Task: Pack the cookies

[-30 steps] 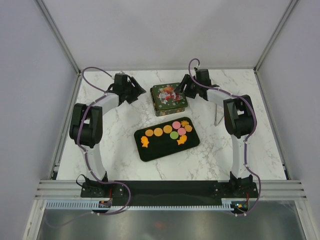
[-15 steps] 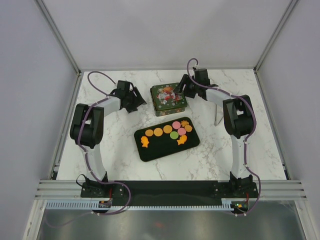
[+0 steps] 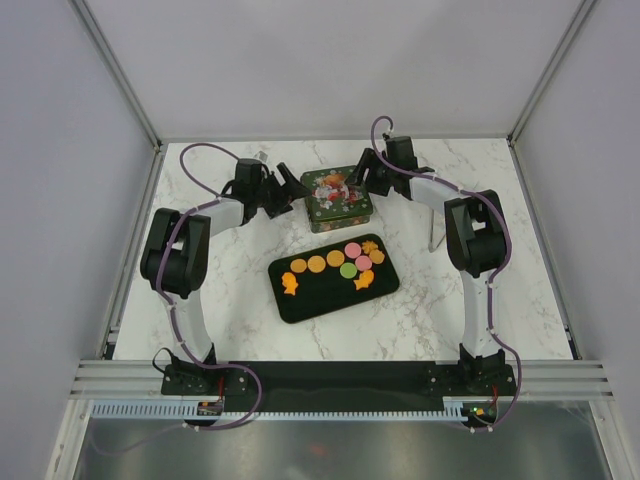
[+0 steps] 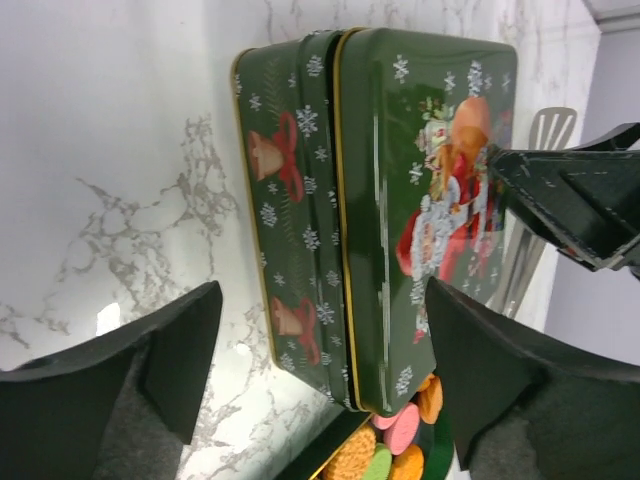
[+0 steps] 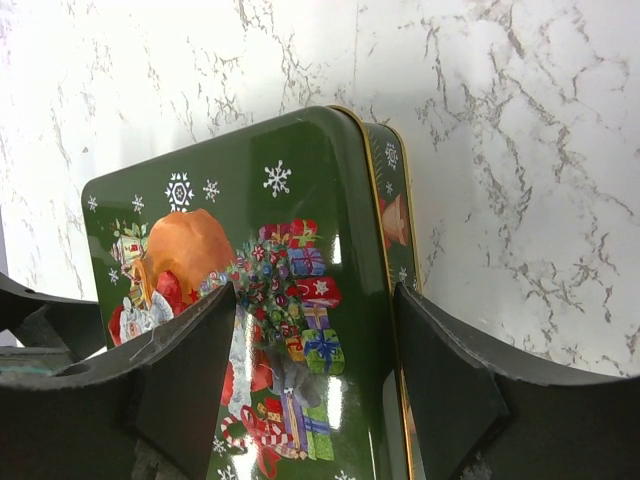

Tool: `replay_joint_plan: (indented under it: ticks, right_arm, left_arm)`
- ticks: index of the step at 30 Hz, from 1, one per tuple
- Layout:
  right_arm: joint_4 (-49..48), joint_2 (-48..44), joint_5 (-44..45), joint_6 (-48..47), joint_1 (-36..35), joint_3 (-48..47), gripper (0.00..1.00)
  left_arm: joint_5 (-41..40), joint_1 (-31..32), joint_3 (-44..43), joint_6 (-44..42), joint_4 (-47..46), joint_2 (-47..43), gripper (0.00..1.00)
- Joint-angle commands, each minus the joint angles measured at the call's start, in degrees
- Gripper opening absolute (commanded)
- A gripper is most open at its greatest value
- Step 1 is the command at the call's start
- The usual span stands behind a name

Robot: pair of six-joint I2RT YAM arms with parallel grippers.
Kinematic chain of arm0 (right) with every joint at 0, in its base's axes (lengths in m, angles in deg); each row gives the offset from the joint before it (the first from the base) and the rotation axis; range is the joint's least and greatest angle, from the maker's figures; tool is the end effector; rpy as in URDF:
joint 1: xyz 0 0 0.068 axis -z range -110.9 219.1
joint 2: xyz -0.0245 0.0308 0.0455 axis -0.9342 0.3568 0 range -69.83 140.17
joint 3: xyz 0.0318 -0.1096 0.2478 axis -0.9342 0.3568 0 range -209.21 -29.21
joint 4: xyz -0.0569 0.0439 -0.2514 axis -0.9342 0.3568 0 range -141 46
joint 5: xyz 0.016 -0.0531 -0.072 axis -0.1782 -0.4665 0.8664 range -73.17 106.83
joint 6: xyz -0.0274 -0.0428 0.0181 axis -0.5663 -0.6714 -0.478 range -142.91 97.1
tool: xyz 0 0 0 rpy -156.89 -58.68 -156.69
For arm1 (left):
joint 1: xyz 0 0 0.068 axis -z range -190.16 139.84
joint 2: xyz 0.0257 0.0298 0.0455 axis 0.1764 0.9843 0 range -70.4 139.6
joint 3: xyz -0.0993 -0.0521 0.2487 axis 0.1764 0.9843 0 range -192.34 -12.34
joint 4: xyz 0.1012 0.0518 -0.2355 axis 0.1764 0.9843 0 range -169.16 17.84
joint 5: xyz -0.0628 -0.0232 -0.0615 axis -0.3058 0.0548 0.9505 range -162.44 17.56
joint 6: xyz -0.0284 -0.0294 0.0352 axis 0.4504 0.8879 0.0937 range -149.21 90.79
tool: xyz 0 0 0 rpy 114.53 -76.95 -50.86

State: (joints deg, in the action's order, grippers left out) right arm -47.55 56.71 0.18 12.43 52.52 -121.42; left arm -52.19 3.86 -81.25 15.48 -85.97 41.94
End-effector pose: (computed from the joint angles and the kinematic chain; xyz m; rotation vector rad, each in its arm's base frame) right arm 0.4751 0.1521 0.1707 0.2139 2.3146 0.8024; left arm 0.4101 -0.1151 0.1687 -0.4136 2.2974 -0.9351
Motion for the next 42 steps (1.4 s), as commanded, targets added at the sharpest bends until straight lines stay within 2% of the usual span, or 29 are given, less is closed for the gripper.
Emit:
replay_joint_plan:
  ticks: [1, 11, 29, 42]
  right_arm:
    - [1.57, 0.46, 0.74, -1.23, -0.82, -2.19, 0.72]
    - [2.97, 0.55, 1.61, -1.41, -1.7, -2.89, 0.73]
    - [6.4, -0.68, 4.51, -4.83, -3.9, -4.92, 0.8]
    - [7.89, -3.76, 5.83, -6.5, -4.69, -5.09, 0.8]
  left_arm:
    - [3.21, 0.74, -0.18, 1.89, -5.32, -1.24, 0.92]
    - [4.18, 1.53, -1.41, 2.86, -5.85, 1.04, 0.92]
    - [4.01, 2.94, -3.52, 2.86, -5.23, 3.33, 0.91]
    - [4.01, 2.94, -4.22, 2.86, -5.23, 3.94, 0.91]
